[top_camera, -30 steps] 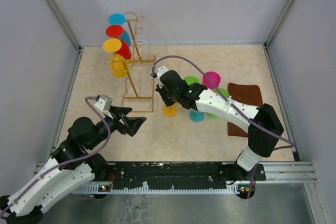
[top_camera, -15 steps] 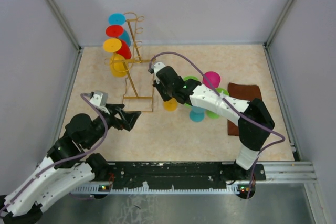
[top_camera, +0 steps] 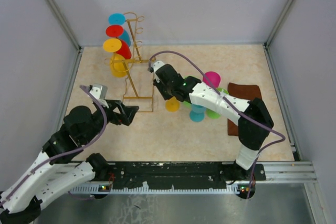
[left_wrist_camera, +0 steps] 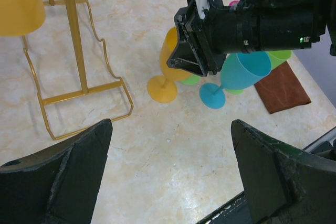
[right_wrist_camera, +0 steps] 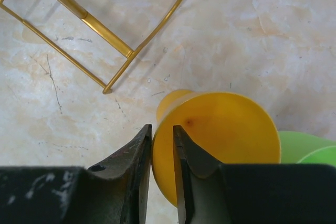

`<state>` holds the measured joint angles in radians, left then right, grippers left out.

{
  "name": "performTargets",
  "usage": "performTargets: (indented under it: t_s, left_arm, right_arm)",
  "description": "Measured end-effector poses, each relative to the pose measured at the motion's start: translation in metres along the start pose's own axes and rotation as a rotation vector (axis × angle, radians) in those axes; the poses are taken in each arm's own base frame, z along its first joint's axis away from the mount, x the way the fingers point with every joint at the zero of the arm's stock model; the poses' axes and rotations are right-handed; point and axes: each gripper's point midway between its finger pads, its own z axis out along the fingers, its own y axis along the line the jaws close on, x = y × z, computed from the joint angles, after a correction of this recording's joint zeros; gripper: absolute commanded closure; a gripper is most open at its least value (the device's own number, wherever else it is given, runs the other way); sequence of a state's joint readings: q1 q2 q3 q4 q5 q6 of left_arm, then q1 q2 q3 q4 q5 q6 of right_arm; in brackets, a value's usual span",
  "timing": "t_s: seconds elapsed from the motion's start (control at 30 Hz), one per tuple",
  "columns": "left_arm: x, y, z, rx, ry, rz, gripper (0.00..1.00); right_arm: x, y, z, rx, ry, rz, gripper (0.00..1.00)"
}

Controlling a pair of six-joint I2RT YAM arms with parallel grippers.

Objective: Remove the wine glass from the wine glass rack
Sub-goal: Place the wine glass at the center of the board.

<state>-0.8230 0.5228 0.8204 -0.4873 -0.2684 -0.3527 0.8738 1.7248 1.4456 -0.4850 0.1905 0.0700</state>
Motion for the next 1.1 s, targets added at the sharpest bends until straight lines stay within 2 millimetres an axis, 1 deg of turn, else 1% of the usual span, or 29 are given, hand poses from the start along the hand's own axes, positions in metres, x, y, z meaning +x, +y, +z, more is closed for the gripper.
performTargets:
  t_s: [0.17, 0.27, 0.4, 0.47, 0.53, 0.63, 0.7, 0.77, 0.87, 0.97, 1.0, 1.03, 1.1]
  left_arm:
    - [-0.021, -0.002, -0.004, -0.024, -0.012, 0.014, 0.01]
    - [-0.026, -0.001, -0.003, -0.041, -0.002, 0.024, 0.01]
    - [-0.029, -0.002, 0.0, -0.054, 0.016, 0.044, 0.01]
    - [-0.033, -0.006, 0.002, -0.043, 0.022, 0.049, 0.01]
    - [-0.035, -0.012, 0.005, -0.026, 0.033, 0.047, 0.01]
    - [-0.042, -0.019, 0.01, -0.013, 0.043, 0.044, 0.01]
    - [-0.048, -0.023, 0.012, -0.006, 0.039, 0.044, 0.01]
    - [-0.058, -0.029, 0.013, 0.011, 0.029, 0.052, 0.01]
    - [-0.086, -0.045, 0.013, 0.054, -0.005, 0.071, 0.01]
    - [-0.125, -0.062, 0.016, 0.083, -0.06, 0.089, 0.01]
    - [-0.143, -0.069, 0.019, 0.088, -0.09, 0.1, 0.01]
    - [-0.147, -0.07, 0.019, 0.089, -0.096, 0.101, 0.01]
    - [-0.161, -0.071, 0.028, 0.069, -0.105, 0.121, 0.0]
  right_arm:
    - [-0.003, 0.0, -0.004, -0.006, -0.005, 0.001, 0.73]
    - [-0.008, 0.001, -0.013, -0.017, -0.028, 0.01, 0.71]
    - [-0.017, 0.0, -0.044, -0.047, -0.099, 0.033, 0.65]
    - [-0.022, 0.0, -0.066, -0.071, -0.158, 0.046, 0.62]
    - [-0.027, -0.001, -0.086, -0.086, -0.213, 0.059, 0.57]
    - [-0.031, -0.005, -0.115, -0.105, -0.3, 0.082, 0.46]
    - [-0.026, -0.007, -0.131, -0.111, -0.338, 0.098, 0.41]
    - [-0.019, -0.01, -0.144, -0.114, -0.372, 0.117, 0.33]
    - [-0.009, -0.014, -0.159, -0.115, -0.411, 0.15, 0.21]
    - [0.002, -0.018, -0.172, -0.114, -0.448, 0.187, 0.14]
    - [0.005, -0.02, -0.176, -0.114, -0.458, 0.197, 0.13]
    - [0.007, -0.021, -0.179, -0.116, -0.472, 0.21, 0.12]
    - [0.011, -0.022, -0.187, -0.122, -0.497, 0.231, 0.1]
